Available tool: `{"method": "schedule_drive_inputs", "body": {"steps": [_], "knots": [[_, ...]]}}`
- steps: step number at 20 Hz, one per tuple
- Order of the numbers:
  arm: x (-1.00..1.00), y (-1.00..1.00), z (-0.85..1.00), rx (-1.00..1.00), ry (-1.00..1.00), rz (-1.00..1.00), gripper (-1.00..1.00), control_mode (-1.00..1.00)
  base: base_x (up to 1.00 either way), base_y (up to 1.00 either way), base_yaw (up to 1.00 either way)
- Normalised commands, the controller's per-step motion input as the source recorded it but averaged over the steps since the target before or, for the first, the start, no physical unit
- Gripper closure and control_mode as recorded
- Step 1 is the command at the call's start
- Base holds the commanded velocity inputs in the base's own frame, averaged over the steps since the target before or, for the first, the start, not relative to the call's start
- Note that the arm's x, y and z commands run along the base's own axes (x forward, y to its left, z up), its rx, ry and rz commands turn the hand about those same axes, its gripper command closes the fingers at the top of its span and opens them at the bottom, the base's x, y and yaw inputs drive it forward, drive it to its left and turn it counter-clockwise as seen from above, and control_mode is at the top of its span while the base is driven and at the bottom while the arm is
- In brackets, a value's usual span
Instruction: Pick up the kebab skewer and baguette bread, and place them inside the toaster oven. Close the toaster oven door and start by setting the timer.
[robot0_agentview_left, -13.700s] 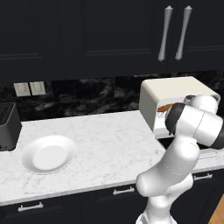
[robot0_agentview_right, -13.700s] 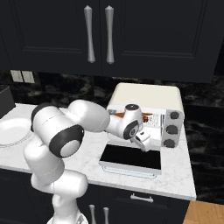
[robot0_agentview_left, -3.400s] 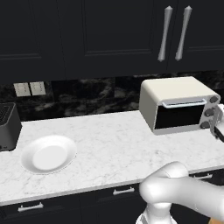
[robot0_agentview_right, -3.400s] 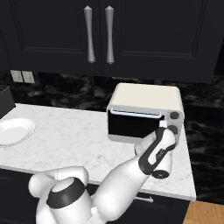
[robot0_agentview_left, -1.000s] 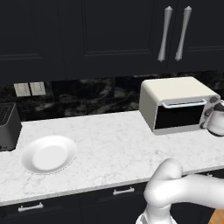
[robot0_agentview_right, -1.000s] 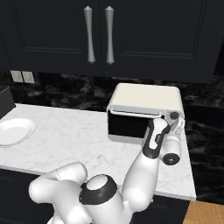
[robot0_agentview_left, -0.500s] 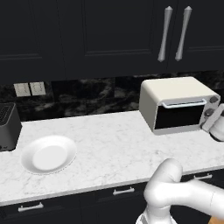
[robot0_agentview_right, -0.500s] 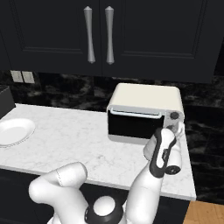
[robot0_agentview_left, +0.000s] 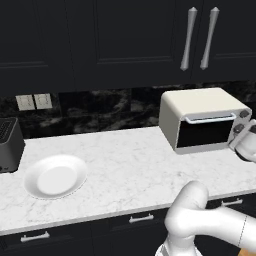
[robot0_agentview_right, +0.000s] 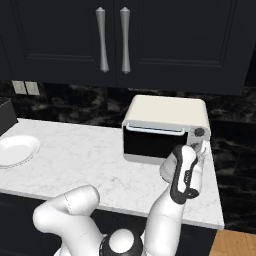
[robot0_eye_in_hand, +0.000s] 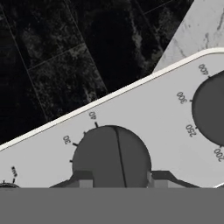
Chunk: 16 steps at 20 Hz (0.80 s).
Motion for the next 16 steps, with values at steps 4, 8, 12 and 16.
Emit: {"method": "schedule_drive_inputs", "body": {"steps": [4,8,12,16], "knots": [[0.00,0.00,0.00,0.26,0.02,-0.19,1.00,-1.00,0.00,0.00,0.00],[0.00,0.00,0.02,0.41,0.02,-0.19,1.00,-1.00,0.00,0.00,0.00],[0.00,0.00,0.10,0.47,0.06,-0.18,1.00,-1.00,0.00,0.00,0.00],[-0.09,-0.06,0.03,0.54,0.06,-0.14,1.00,-1.00,0.00,0.00,0.00]]}}
